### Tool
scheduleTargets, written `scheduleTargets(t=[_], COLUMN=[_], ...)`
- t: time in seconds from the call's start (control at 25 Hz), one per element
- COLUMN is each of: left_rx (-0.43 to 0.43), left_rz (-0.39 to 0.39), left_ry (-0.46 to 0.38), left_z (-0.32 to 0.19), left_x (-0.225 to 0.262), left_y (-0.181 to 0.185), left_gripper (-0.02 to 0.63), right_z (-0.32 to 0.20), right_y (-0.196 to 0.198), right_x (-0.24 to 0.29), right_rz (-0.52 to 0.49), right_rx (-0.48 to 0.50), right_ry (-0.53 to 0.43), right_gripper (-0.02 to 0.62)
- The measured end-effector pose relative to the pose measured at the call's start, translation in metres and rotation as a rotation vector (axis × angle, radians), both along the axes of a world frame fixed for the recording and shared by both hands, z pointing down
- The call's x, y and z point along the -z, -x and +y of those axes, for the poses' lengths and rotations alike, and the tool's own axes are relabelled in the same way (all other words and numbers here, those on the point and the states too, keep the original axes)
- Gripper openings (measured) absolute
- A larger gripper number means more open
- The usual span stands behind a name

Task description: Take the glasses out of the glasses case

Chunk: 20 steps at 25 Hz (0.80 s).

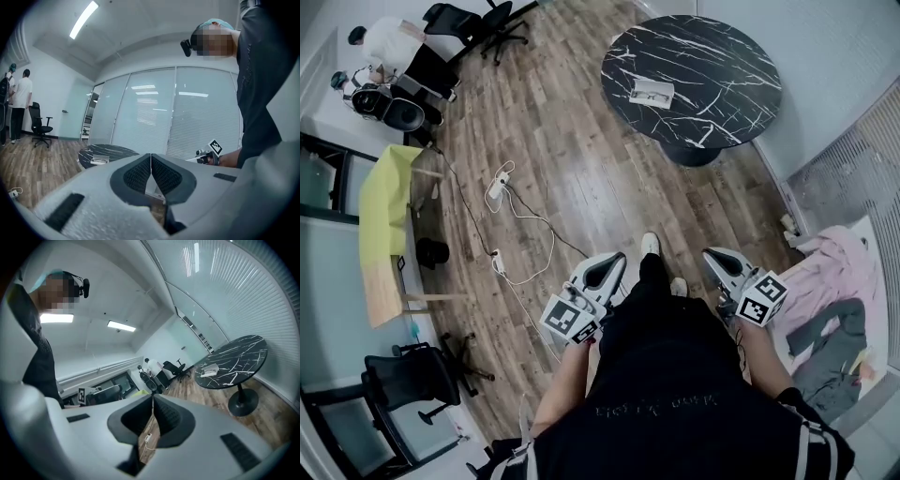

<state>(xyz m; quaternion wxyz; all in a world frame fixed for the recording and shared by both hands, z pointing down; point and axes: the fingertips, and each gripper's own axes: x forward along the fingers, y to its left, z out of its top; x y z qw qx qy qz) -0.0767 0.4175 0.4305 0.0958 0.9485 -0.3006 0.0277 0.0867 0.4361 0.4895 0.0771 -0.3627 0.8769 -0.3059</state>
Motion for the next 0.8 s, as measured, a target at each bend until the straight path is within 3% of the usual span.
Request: scheduleTargets(t=[0.44,0.8], left_rx=[-0.011,-0.004], left_rz=[0.037,0.093], left_ry=[0.026,0.045], left_z=[-0.052,-0.139], left_x=[-0.005,-0.01], left_y=[0.005,0.033], left_gripper=[0.02,0.02], right_z=[-0.049,-0.132], right_y=[0.005,0.026], right_x=[0.005,0.007], right_rz=[0.039,0.052], right_rx=[-0.059,-0.077], right_ry=[-0.004,0.036], right_gripper=[0.034,0.034])
